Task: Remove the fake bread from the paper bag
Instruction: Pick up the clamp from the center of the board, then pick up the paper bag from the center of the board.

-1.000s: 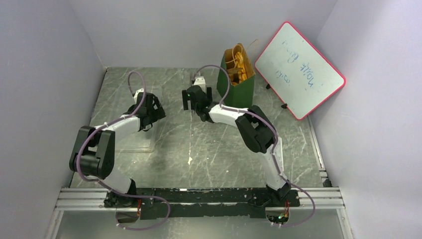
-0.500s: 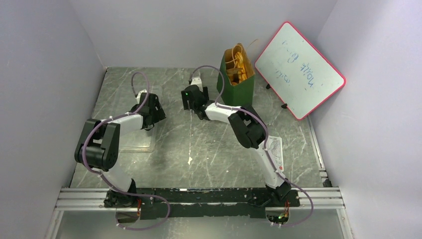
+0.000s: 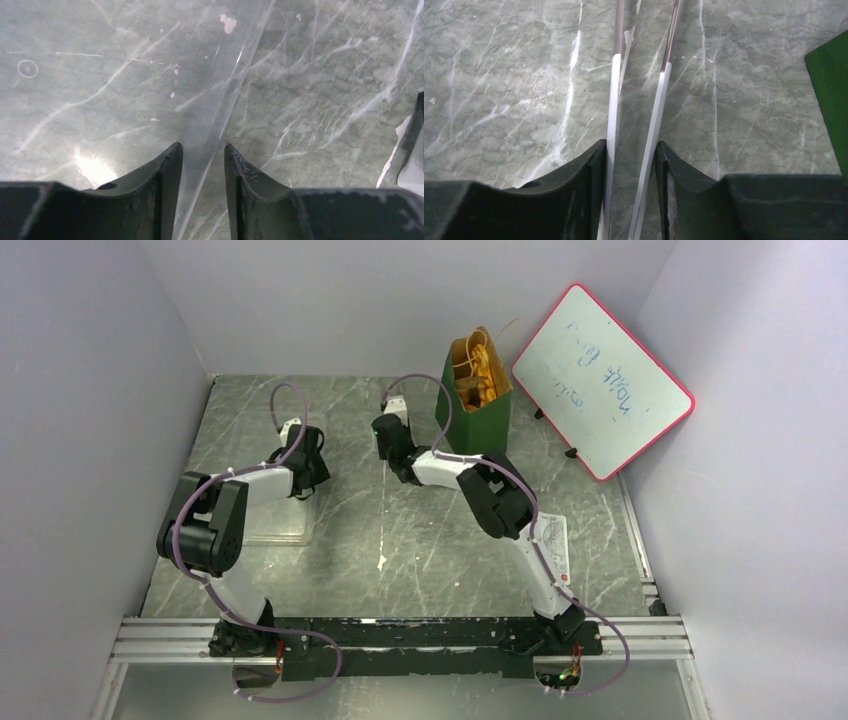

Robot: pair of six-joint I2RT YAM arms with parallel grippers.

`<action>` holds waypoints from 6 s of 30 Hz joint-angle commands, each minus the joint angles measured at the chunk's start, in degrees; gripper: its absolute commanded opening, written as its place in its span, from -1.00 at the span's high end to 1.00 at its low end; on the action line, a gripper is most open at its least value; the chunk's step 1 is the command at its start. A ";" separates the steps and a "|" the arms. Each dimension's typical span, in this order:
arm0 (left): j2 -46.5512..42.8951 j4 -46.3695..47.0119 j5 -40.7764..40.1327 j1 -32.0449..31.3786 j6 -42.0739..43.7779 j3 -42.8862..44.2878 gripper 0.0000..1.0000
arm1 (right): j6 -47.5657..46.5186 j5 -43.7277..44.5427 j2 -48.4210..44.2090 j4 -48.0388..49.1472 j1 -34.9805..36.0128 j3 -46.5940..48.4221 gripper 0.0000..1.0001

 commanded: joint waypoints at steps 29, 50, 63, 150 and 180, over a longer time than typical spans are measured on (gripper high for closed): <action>-2.54 -3.21 4.17 -7.84 -4.87 -3.63 0.35 | -6.60 10.63 -27.38 3.71 7.73 -21.48 0.68; 7.27 -6.45 6.48 -16.72 -7.90 9.53 0.38 | -17.01 17.33 -44.45 4.57 7.52 -17.77 0.69; 18.73 -9.65 7.95 -24.78 -7.84 26.17 0.37 | -20.34 20.00 -53.49 6.73 3.02 -19.08 0.70; 20.45 -24.12 6.44 -25.58 -13.73 70.15 -0.98 | -9.61 18.03 -68.13 -0.07 -21.80 -35.96 0.73; 28.78 -24.07 3.64 -24.36 -13.89 76.82 -1.00 | -8.77 16.77 -66.26 0.66 -21.98 -36.48 0.73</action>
